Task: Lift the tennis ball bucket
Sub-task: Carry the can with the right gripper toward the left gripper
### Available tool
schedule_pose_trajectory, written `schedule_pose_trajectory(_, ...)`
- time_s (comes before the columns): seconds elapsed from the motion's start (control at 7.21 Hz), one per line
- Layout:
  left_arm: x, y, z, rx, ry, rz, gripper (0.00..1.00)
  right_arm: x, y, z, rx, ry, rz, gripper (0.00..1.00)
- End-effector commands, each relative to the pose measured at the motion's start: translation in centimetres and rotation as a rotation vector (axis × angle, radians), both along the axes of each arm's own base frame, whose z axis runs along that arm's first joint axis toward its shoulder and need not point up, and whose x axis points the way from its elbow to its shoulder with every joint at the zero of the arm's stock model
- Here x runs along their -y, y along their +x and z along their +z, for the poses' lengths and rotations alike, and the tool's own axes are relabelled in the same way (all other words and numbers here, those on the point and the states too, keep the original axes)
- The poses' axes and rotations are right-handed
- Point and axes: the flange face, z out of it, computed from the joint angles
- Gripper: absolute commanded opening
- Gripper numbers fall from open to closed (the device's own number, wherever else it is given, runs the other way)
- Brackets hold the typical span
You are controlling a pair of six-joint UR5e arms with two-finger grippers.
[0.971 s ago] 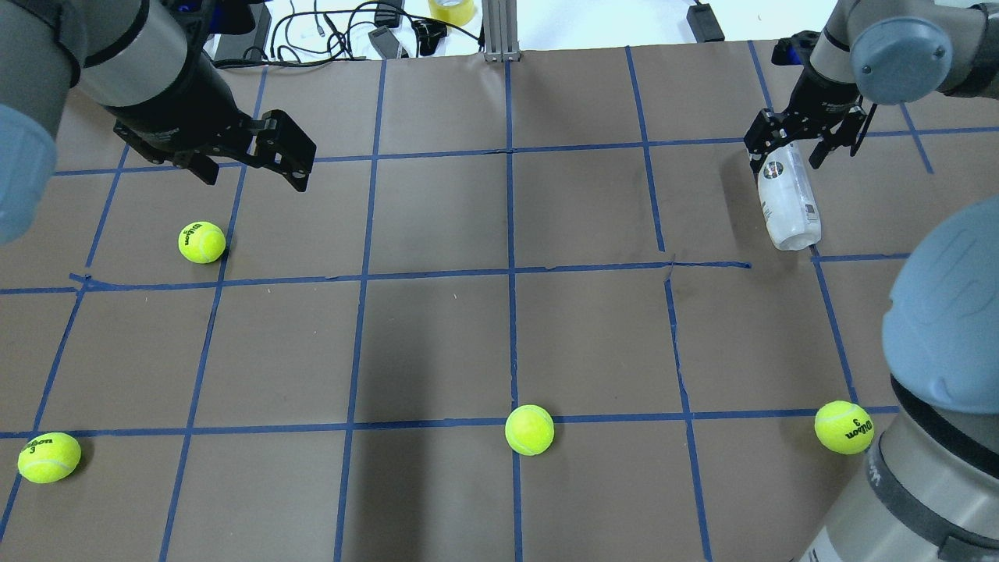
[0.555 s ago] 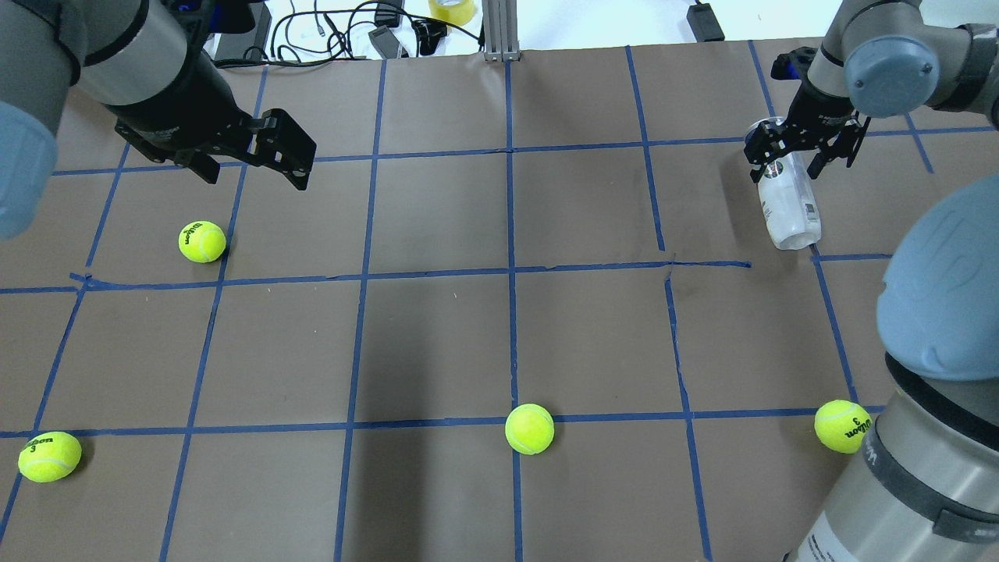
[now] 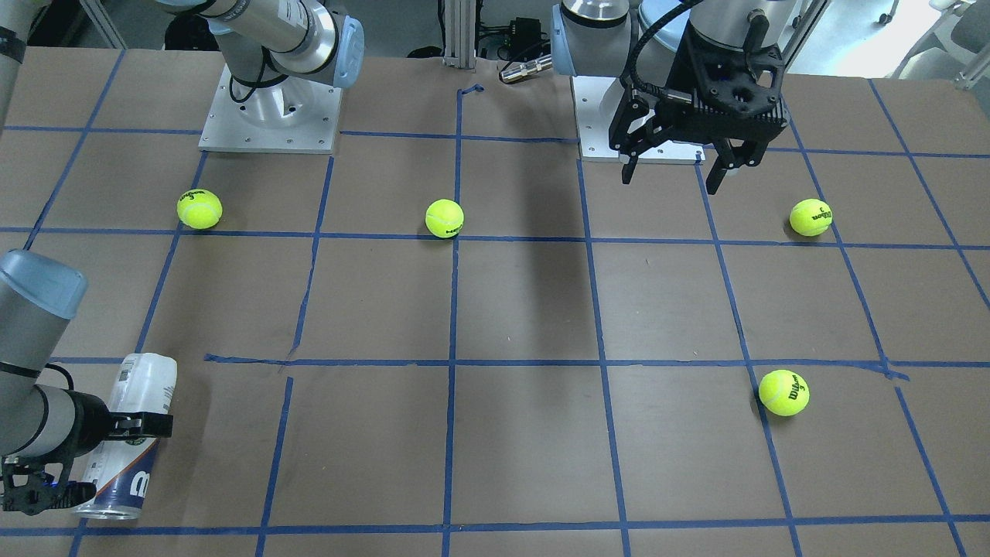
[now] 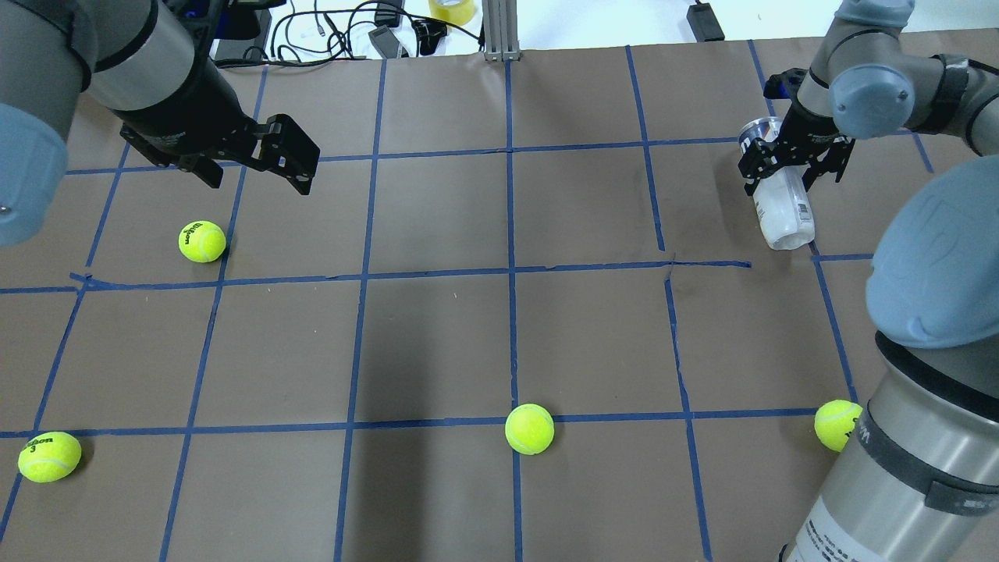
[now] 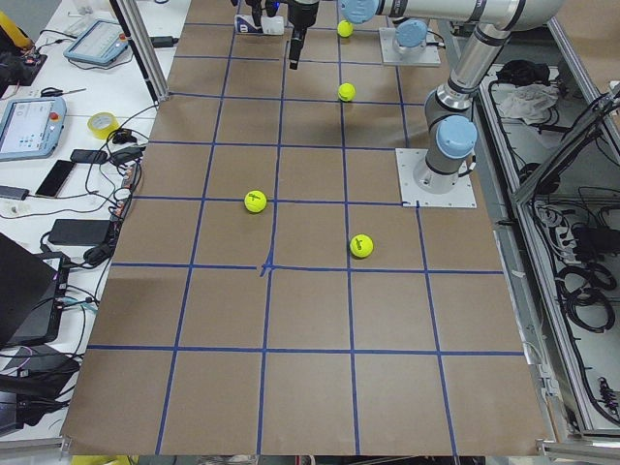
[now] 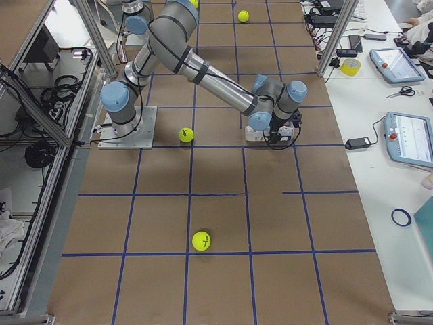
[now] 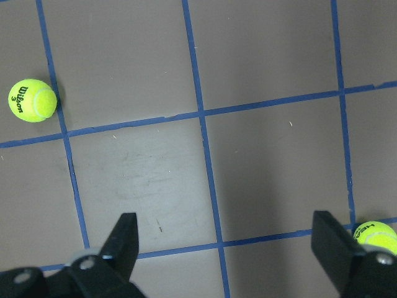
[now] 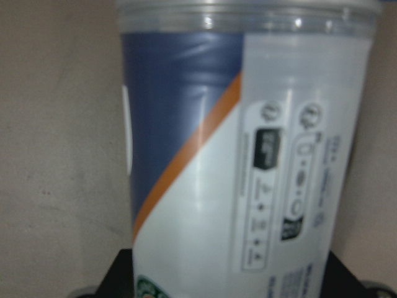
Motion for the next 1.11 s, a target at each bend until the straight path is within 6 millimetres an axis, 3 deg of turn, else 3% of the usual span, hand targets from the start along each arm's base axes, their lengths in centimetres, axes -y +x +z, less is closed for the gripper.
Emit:
schedule_pose_trajectory(0.0, -0.4, 0.0, -0.9, 0.004, 0.019, 0.005, 1.0, 0.2, -0.1, -0.5, -0.008, -0.006, 0.002, 0.59)
schedule_pose_trajectory(0.14, -0.8, 0.4, -2.1, 0.03, 0.03, 0.063, 1.0, -0.3, 0.2, -0.8, 0.003, 0.018, -0.011, 0.35)
schedule_pose_trajectory(0.28, -0.1, 0.8, -2.9, 0.079, -0.015, 0.148, 1.0, -0.8, 1.6, 1.0, 0.004, 0.003, -0.005, 0.34)
schedule_pose_trajectory(0.42, 0.0, 0.9, -3.3, 0.08, -0.011, 0.157, 1.0, -1.0, 5.0, 4.3, -0.003, -0.04, 0.046, 0.3)
schedule_pose_trajectory(0.69, 0.1, 0.7, -3.4, 0.067, -0.013, 0.217, 1.0, -3.8, 18.2, 9.4, 0.002, -0.033, 0.248, 0.29)
schedule_pose_trajectory(0.97, 0.1, 0.8, -3.5, 0.07, -0.012, 0.217, 1.0, -9.2, 30.7, 10.0, 0.015, 0.001, 0.468, 0.26)
